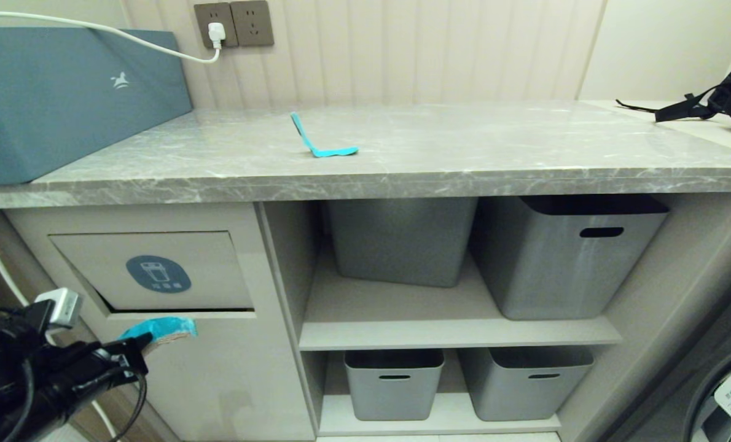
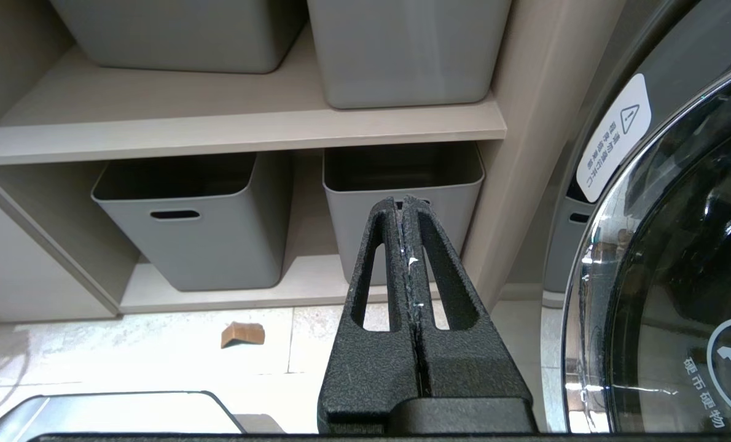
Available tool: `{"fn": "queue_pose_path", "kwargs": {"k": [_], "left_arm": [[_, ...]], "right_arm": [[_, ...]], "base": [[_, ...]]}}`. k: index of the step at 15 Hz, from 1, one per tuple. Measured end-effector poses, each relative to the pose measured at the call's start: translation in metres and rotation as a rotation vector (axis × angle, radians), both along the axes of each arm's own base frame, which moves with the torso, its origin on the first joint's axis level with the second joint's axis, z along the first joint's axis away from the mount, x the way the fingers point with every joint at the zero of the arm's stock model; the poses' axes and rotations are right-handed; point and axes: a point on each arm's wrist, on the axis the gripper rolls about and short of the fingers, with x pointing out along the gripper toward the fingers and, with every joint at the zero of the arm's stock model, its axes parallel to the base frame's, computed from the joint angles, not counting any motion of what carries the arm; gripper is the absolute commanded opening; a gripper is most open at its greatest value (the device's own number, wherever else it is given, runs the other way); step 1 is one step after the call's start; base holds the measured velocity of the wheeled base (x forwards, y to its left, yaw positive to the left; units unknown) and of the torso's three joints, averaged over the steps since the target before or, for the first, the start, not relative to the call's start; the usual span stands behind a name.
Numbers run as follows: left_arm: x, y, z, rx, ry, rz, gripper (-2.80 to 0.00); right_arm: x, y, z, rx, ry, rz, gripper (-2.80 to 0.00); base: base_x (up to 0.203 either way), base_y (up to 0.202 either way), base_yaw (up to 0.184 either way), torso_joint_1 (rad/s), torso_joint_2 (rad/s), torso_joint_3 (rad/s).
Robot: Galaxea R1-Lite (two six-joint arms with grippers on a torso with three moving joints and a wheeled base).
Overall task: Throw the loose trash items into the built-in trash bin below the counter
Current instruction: Put the garbage in the trash can
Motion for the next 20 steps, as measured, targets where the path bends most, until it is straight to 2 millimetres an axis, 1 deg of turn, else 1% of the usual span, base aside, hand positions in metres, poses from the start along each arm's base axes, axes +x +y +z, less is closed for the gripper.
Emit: {"fn": "queue_pose_path", "kwargs": {"k": [4, 6, 13, 15, 18, 20], "left_arm": [[0.015, 0.003, -0.013, -0.007, -0.014, 0.001, -2.80], [0.029, 0.005, -0.019, -0.008, -0.041, 0.000, -2.80], [0.104, 0.015, -0.032, 0.007, -0.167, 0.000, -2.80], [0.121, 0.017, -0.037, 0.003, -0.187, 0.001, -2.80], [0.132, 0.018, -0.049, 0.000, -0.176, 0.000, -2.80], [0.140, 0.020, -0.052, 0.001, -0.188, 0.000, -2.80]], "right_arm": [[0.000, 0.000, 0.000, 0.000, 0.000, 0.000, -2.80], [0.000, 0.000, 0.000, 0.000, 0.000, 0.000, -2.80], [0.000, 0.000, 0.000, 0.000, 0.000, 0.000, -2.80], [0.000, 0.000, 0.000, 0.000, 0.000, 0.000, -2.80], [0.000, 0.000, 0.000, 0.000, 0.000, 0.000, -2.80], [0.000, 0.000, 0.000, 0.000, 0.000, 0.000, -2.80]], "base": [[0.000, 0.000, 0.000, 0.000, 0.00, 0.000], [0.000, 0.000, 0.000, 0.000, 0.00, 0.000], [0.000, 0.000, 0.000, 0.000, 0.00, 0.000], [0.000, 0.000, 0.000, 0.000, 0.00, 0.000], [0.000, 0.000, 0.000, 0.000, 0.00, 0.000], [0.000, 0.000, 0.000, 0.000, 0.00, 0.000]]}}
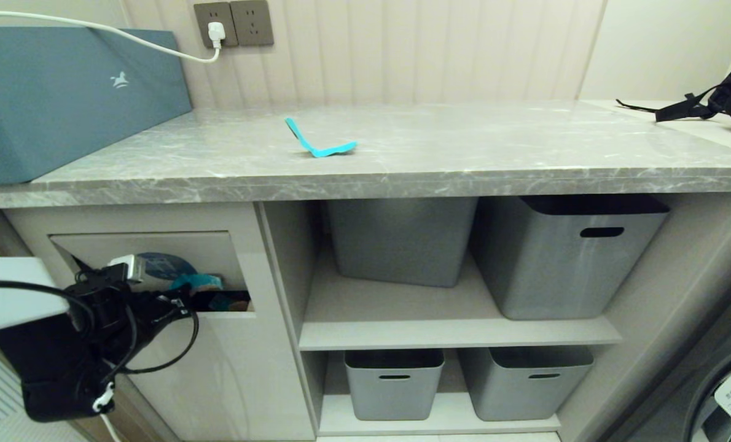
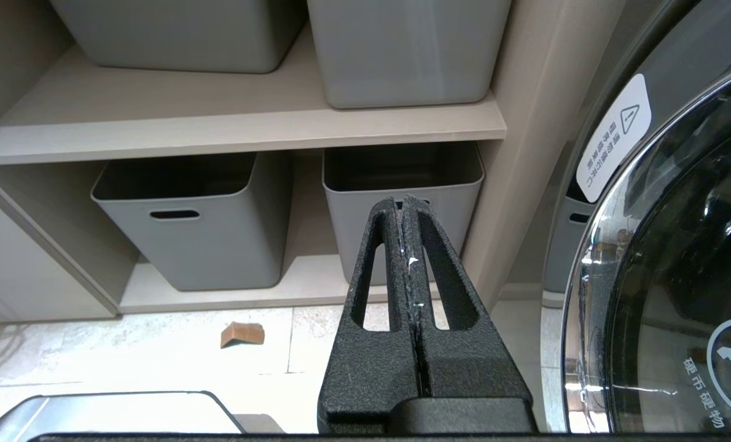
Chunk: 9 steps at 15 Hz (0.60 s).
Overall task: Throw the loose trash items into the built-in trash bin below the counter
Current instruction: Put the garbage in the trash can
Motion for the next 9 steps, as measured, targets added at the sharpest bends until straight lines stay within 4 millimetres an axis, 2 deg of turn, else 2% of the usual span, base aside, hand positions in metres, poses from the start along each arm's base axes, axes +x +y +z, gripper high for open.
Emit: {"fn": "queue_pose_path", "kwargs": {"k": [5, 6, 9], "left_arm": [[0.0098, -0.0027, -0.0070, 0.000, -0.002, -0.011, -2.80], [0.0103, -0.0040, -0.0085, 0.001, 0.001, -0.015, 0.00], [0.0132, -0.0058, -0.0088, -0.012, -0.007, -0.023, 0.00]], "right_arm": [[0.0000, 0.0000, 0.0000, 0.000, 0.000, 0.001, -2.80], [0.0000, 0.0000, 0.0000, 0.000, 0.000, 0.000, -2.80], [0.0000, 0.0000, 0.0000, 0.000, 0.000, 0.000, -2.80]], "base": [[0.000, 0.000, 0.000, 0.000, 0.00, 0.000], [0.000, 0.000, 0.000, 0.000, 0.00, 0.000], [0.000, 0.000, 0.000, 0.000, 0.00, 0.000]]}}
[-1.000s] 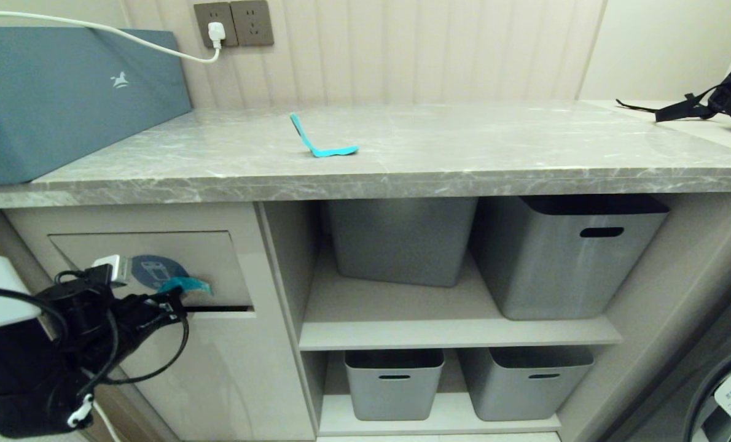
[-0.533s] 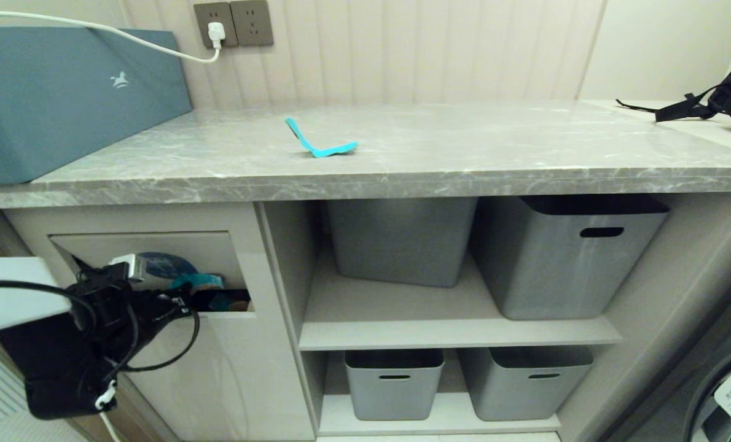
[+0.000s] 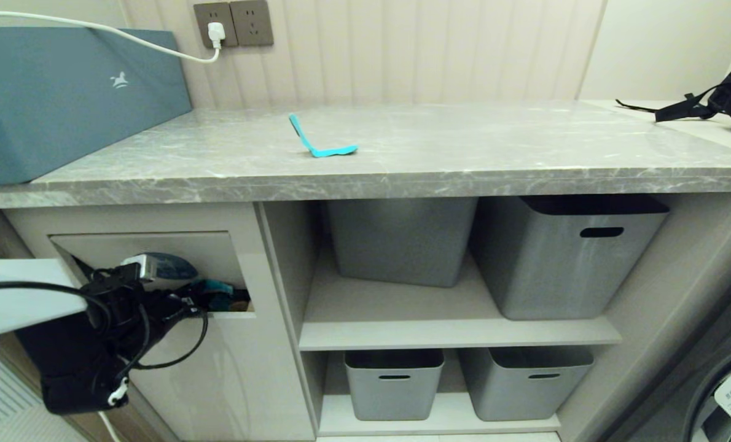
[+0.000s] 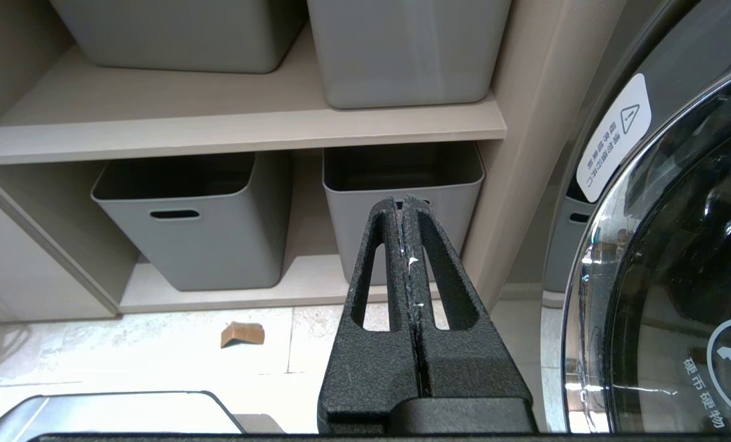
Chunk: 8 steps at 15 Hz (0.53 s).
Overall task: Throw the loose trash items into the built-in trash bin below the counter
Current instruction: Put the garbage in the trash can
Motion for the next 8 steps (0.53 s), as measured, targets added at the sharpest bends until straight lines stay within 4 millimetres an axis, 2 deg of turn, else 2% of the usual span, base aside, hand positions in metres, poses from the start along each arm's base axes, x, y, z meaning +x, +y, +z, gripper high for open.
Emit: {"fn": "queue_pose_path", "kwargs": {"k": [8], "left_arm": [[0.0003, -0.0008, 0.0017, -0.005, -0.011, 0.000, 0.00]], "right_arm": [[0.0000, 0.0000, 0.0000, 0.000, 0.000, 0.000, -2.80]], "base": [[0.000, 0.000, 0.000, 0.000, 0.00, 0.000]]}}
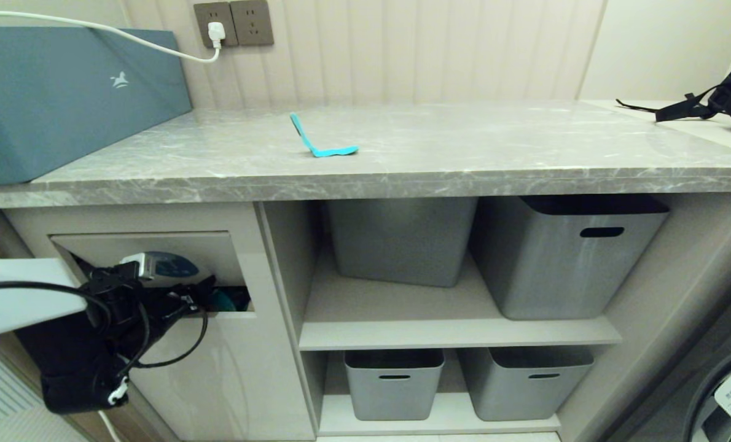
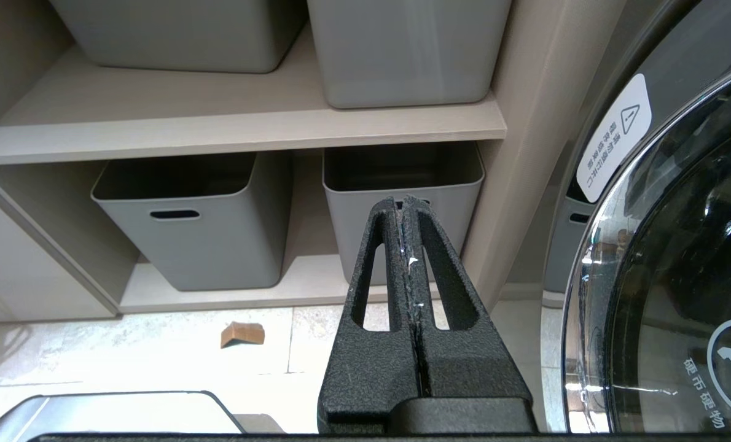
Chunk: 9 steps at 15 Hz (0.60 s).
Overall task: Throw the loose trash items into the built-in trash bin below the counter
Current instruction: Put the garbage in the trash can
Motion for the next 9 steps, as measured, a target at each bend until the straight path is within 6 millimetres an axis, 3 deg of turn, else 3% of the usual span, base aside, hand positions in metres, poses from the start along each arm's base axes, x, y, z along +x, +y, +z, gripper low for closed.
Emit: {"fn": "queue_pose_path", "kwargs": {"k": [6, 9], "left_arm": [[-0.009, -0.001, 0.005, -0.020, 0.002, 0.007, 0.00], [-0.029, -0.003, 0.007, -0.029, 0.043, 0.001, 0.00]], "right_arm": [[0.000, 0.000, 0.000, 0.000, 0.000, 0.000, -2.80], [0.000, 0.000, 0.000, 0.000, 0.000, 0.000, -2.80]], "base": [[0.000, 0.000, 0.000, 0.000, 0.00, 0.000], [0.000, 0.000, 0.000, 0.000, 0.00, 0.000]]}}
